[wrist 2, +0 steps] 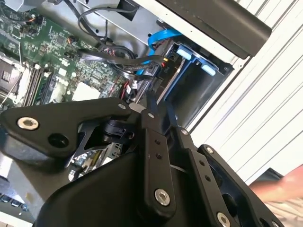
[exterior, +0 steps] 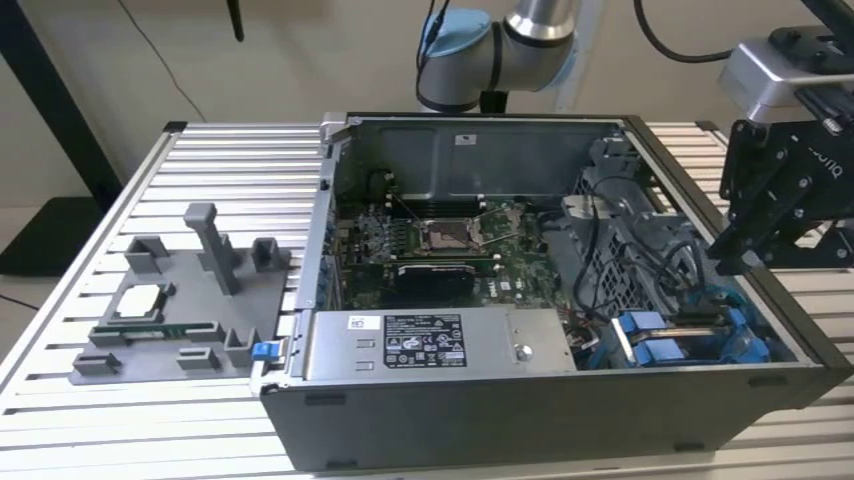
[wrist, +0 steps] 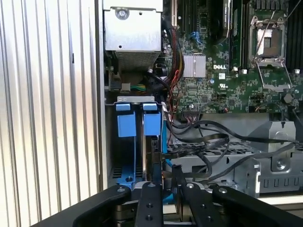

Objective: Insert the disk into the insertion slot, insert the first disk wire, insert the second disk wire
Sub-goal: 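Insert the second disk wire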

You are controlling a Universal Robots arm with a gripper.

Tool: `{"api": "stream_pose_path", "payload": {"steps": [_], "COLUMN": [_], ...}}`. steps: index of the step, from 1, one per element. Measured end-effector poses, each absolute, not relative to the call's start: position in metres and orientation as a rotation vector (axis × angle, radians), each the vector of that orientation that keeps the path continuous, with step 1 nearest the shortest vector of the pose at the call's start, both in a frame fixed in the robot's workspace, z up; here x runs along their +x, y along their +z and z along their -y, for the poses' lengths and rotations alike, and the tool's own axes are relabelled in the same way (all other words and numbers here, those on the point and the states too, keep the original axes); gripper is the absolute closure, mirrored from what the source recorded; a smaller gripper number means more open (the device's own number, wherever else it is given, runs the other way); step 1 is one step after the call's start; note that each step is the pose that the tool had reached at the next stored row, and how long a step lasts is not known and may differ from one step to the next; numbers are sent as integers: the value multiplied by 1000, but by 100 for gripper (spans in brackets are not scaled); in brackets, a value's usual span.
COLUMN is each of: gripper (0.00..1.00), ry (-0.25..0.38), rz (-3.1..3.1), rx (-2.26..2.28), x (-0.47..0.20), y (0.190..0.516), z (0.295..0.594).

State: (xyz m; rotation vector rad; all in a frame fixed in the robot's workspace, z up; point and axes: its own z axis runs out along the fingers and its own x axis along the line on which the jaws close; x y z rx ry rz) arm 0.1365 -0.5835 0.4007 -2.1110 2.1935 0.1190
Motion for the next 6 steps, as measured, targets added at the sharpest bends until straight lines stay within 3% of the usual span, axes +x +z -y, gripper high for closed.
{"api": "stream_pose_path", "payload": {"steps": [6], "gripper": [0], "ry": [119], "rz": [-2194], "rx": [-2111], "x": [136], "y": [401], "z": [584]}}
